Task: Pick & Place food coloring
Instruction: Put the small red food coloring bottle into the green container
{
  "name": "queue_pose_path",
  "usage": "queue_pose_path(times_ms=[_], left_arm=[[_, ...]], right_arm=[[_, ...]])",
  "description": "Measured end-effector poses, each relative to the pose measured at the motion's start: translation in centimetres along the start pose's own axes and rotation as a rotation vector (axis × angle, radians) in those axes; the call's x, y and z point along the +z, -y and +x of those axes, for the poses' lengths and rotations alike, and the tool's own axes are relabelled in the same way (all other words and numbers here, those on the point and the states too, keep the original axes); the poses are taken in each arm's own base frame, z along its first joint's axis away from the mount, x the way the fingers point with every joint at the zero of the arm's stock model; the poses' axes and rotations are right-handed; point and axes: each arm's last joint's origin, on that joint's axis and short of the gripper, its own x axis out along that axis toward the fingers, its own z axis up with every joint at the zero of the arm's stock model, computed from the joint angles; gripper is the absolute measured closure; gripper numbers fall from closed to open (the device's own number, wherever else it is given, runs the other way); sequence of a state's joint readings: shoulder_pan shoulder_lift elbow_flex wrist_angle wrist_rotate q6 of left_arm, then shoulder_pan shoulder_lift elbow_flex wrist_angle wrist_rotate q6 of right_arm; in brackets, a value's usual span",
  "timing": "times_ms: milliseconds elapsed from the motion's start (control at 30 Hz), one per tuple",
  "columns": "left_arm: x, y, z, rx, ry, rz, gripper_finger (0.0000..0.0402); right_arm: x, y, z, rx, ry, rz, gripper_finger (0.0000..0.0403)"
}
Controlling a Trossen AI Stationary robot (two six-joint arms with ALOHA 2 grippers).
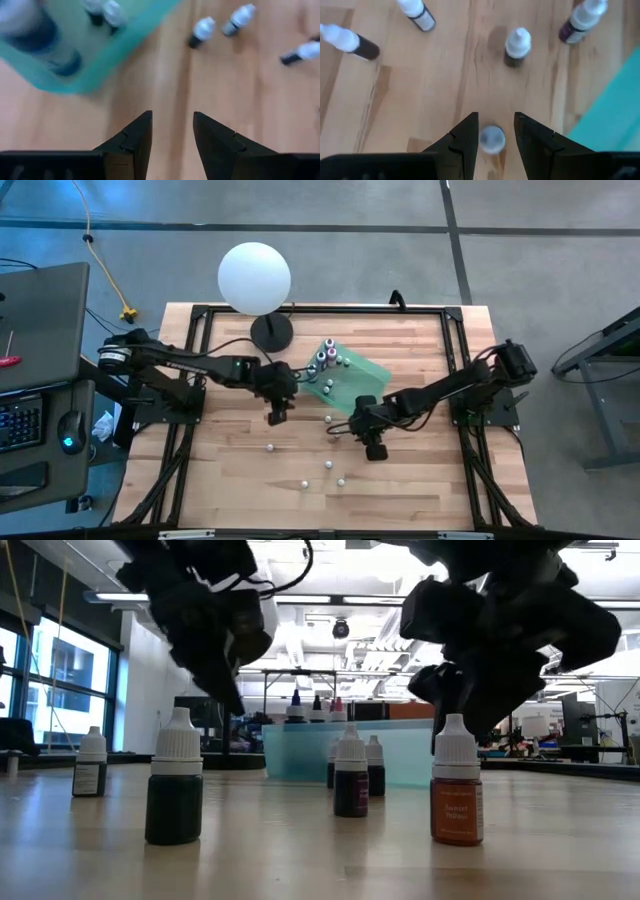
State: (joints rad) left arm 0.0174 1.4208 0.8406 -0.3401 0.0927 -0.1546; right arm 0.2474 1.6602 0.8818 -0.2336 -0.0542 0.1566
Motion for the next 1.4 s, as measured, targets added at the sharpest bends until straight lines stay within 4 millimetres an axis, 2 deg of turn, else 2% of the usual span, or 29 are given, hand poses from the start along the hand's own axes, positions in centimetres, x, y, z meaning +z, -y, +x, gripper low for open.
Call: queue_pose_path(times_ms=[467, 767, 1000, 1100, 1200, 1300, 1400], left_arm=[[0.4, 0.2, 0.1, 0.032, 0.074, 0.006, 0.0261], [0.4, 0.2, 0.1, 0.032, 0.077, 0.006, 0.0261], [0.6, 0.3, 0.1, 0.031, 0.095, 0.007, 0.0261], [0.7, 0.2, 0.1, 0.042, 0.107, 0.007, 0.0261], [0.7, 0.1, 0.1, 0.077, 0.110, 0.005, 0.0261], [0.7, 0.1, 0.1, 0.098, 0.113, 0.004, 0.0261], [0.7, 0.1, 0.1, 0.098, 0.114, 0.004, 0.0261]], right_arm=[[-0.6, 0.1, -0.1, -0.019, -0.056, 0.011, 0.0286], [-0.8, 0.1, 0.1, -0.006, -0.053, 0.046, 0.0343], [-0.6, 0.0, -0.1, 0.005, -0.044, 0.062, 0.0336], [0.6, -0.3, -1.3, 0.027, -0.006, 0.068, 0.0336], [2.4, -0.3, -3.7, 0.015, 0.042, 0.029, 0.0344], [3.8, 0.4, -6.4, -0.115, 0.091, -0.029, 0.0346], [4.8, 2.2, -8.2, -0.285, 0.139, -0.059, 0.0342]])
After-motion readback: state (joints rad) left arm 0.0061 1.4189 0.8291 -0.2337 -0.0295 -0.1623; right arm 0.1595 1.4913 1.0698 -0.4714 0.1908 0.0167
